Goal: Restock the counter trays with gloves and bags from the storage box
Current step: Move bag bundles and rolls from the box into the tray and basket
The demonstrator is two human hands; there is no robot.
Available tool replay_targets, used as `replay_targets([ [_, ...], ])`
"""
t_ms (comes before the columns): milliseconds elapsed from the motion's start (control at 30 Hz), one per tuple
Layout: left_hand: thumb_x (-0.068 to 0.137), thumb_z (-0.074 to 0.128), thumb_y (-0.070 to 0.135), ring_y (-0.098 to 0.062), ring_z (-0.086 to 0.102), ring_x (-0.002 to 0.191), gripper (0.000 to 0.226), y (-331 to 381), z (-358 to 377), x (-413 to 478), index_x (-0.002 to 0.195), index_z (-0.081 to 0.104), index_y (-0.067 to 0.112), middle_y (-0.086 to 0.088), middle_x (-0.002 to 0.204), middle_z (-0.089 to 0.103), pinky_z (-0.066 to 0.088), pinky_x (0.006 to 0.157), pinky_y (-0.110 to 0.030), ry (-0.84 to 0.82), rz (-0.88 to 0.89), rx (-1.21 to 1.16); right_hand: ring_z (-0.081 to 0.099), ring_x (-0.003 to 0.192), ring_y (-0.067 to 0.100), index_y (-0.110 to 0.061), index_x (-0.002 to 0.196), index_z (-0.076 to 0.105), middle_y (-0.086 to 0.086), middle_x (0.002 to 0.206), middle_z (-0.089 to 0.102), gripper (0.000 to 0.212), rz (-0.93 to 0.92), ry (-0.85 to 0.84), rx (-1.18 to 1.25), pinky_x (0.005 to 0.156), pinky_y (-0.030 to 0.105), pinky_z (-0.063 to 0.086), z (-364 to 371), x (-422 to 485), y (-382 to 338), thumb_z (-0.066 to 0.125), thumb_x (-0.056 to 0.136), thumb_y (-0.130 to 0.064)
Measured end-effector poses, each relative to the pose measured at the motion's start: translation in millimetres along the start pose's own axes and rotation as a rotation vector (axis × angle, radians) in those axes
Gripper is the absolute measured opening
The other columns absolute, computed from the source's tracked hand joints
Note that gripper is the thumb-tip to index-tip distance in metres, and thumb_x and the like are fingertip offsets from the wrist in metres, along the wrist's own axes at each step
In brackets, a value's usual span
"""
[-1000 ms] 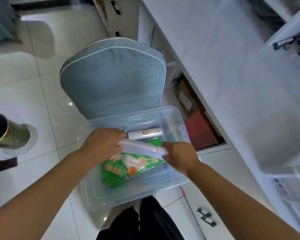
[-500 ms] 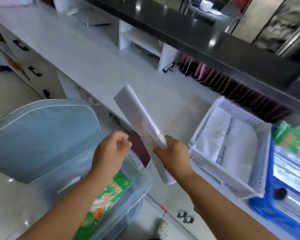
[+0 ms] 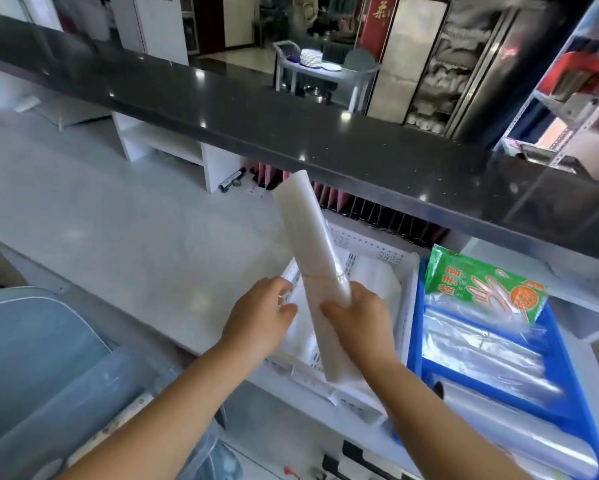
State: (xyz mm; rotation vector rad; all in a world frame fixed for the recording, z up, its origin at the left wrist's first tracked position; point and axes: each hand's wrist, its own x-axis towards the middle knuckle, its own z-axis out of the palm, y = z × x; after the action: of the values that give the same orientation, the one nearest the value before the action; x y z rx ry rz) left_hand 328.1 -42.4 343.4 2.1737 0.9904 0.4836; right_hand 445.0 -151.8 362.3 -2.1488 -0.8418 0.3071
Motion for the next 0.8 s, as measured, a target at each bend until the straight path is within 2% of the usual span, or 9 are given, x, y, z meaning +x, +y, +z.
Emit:
replay_targets([
  [100,0.086,0.055,0.034,-0.025,0.056,0.111,0.045,5.5,34.4,22.5,0.127,0.048,0.015,-0.006,0.128,0.053,0.045,0.086,-0.031,-0.207,-0.057,0.322,0.052,0.056,0.002,-0.021,0.074,0.053,-0.010,0.062,0.055,0.010,-0.005,0.023,-0.037,0.042,0.023,0.036,-25.0,26.5,28.7,0.062,0.077,-0.024],
  [167,0.083,0.057,0.042,-0.028,0.052,0.112,0.049,9.1,54.7,32.4,0.119,0.049,0.010,-0.010,0.123,0.053,0.044,0.085,-0.034,-0.283,-0.083,0.405,0.053,0.058,0.006,-0.019,0.076,0.055,-0.010,0.063,0.056,0.010,0.017,0.021,-0.037,0.045,0.024,0.039,-37.0,40.5,46.1,0.063,0.077,-0.024],
  [233,0.077,0.058,0.051,-0.027,0.047,0.111,0.054,12.6,73.1,39.2,0.110,0.049,0.009,-0.009,0.118,0.052,0.041,0.087,-0.035,-0.270,-0.051,0.513,0.057,0.062,0.015,-0.017,0.080,0.058,-0.005,0.067,0.059,0.010,0.052,0.011,-0.030,0.052,0.029,0.047,-45.7,51.5,60.9,0.063,0.077,-0.024],
  [333,0.071,0.059,0.058,-0.025,0.039,0.113,0.063,20.1,91.6,45.7,0.114,0.046,0.013,-0.004,0.119,0.044,0.033,0.089,-0.035,-0.218,0.011,0.715,0.061,0.068,0.024,-0.013,0.084,0.060,0.004,0.074,0.063,0.012,0.087,-0.019,0.004,0.061,0.038,0.054,-52.2,63.2,76.0,0.064,0.077,-0.022],
  [467,0.080,0.062,0.035,-0.027,0.043,0.113,0.054,30.9,100.7,52.5,0.122,0.039,0.011,-0.008,0.124,0.043,0.040,0.083,-0.034,-0.243,-0.073,0.800,0.060,0.065,0.013,-0.018,0.083,0.060,-0.001,0.073,0.063,0.008,0.137,-0.068,0.078,0.053,0.028,0.048,-51.4,72.4,85.7,0.065,0.077,-0.021],
  [533,0.081,0.061,0.016,-0.026,0.051,0.110,0.049,36.6,103.6,54.3,0.124,0.038,0.006,-0.010,0.122,0.049,0.047,0.079,-0.033,-0.240,-0.115,0.841,0.058,0.063,0.008,-0.019,0.081,0.060,-0.005,0.070,0.062,0.006,0.150,-0.071,0.103,0.048,0.023,0.043,-48.7,74.4,87.6,0.064,0.076,-0.020],
  [600,0.079,0.058,0.003,-0.026,0.061,0.101,0.052,39.3,105.0,56.2,0.125,0.035,0.001,-0.011,0.116,0.057,0.051,0.071,-0.033,-0.219,-0.126,0.871,0.059,0.064,0.011,-0.017,0.080,0.059,-0.003,0.070,0.062,0.006,0.162,-0.074,0.116,0.049,0.024,0.044,-46.1,74.2,88.6,0.064,0.077,-0.020],
  [733,0.080,0.054,0.007,-0.023,0.065,0.087,0.051,36.4,99.1,60.4,0.126,0.032,0.003,-0.008,0.106,0.061,0.041,0.056,-0.029,-0.145,-0.074,0.892,0.060,0.067,0.017,-0.015,0.085,0.060,0.001,0.075,0.063,0.010,0.191,-0.065,0.112,0.055,0.028,0.049,-43.7,70.5,88.9,0.064,0.077,-0.020],
  [800,0.080,0.056,0.012,-0.018,0.065,0.079,0.048,32.7,95.5,58.4,0.124,0.038,0.003,-0.005,0.101,0.062,0.041,0.053,-0.028,-0.111,-0.044,0.925,0.061,0.069,0.020,-0.015,0.087,0.060,0.002,0.078,0.064,0.012,0.205,-0.056,0.108,0.060,0.032,0.052,-43.3,69.4,88.1,0.064,0.077,-0.021],
])
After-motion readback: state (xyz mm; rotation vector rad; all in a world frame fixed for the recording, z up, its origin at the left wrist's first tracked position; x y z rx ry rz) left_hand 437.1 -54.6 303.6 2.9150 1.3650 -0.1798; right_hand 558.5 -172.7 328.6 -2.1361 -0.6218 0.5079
